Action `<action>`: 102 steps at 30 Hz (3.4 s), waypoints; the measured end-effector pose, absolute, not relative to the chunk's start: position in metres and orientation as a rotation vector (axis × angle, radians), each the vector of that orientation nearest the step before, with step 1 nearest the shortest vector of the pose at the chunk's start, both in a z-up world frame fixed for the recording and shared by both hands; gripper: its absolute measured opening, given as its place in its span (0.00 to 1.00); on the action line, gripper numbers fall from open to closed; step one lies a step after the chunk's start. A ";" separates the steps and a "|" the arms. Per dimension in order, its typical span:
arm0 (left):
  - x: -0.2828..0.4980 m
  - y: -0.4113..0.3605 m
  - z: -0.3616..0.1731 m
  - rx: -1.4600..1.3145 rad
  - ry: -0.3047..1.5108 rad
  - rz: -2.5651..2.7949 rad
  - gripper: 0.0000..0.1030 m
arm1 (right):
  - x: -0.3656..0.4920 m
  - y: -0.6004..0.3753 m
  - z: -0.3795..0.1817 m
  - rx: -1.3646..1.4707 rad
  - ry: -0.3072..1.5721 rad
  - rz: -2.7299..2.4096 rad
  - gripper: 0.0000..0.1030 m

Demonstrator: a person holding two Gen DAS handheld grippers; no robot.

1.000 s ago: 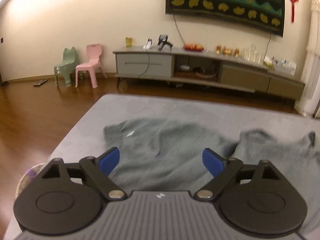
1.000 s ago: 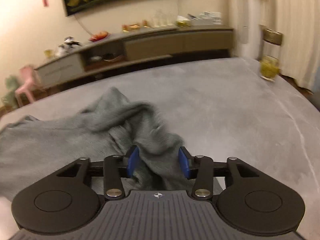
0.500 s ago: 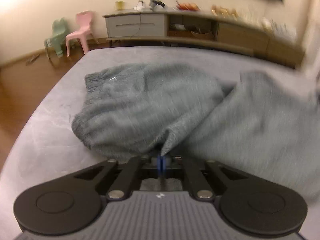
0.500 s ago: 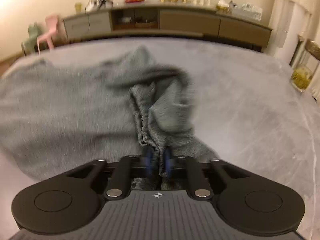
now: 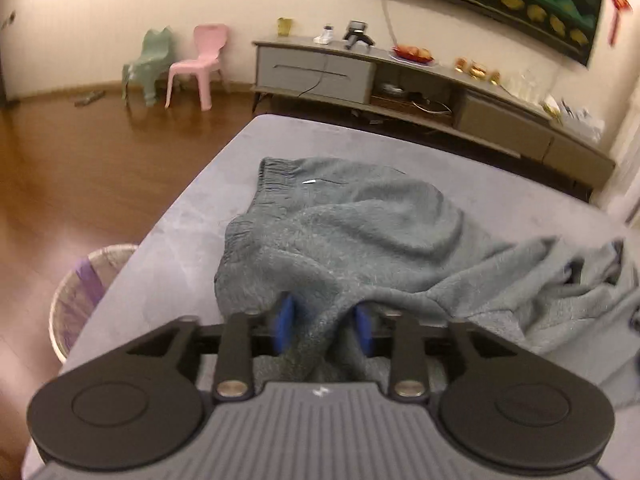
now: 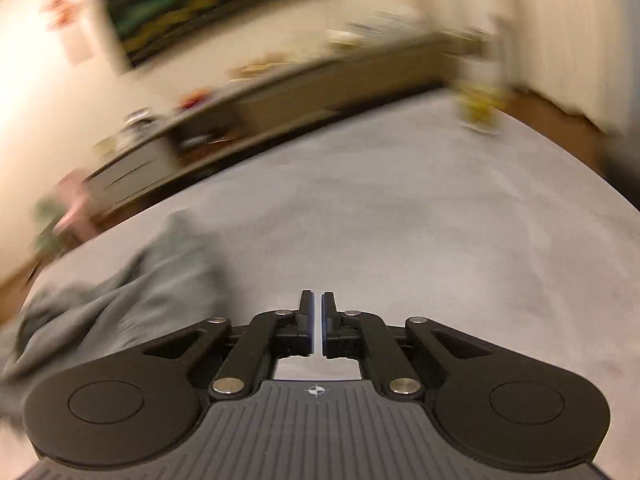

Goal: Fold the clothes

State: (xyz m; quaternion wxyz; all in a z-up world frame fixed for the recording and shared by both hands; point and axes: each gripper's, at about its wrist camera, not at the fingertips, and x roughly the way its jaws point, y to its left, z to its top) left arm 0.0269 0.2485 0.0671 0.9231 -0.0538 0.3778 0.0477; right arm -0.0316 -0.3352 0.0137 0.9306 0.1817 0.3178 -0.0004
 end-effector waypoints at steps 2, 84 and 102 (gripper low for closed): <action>0.028 0.245 0.069 -0.107 0.752 0.103 0.72 | -0.024 -0.299 0.010 0.318 0.664 0.095 0.78; 0.214 0.173 0.008 0.372 0.875 0.103 0.89 | 0.122 -0.275 -0.016 -0.239 0.780 -0.051 0.99; 0.164 0.255 0.105 -0.186 0.542 0.108 0.03 | 0.063 -0.332 0.103 -0.089 0.414 -0.034 0.04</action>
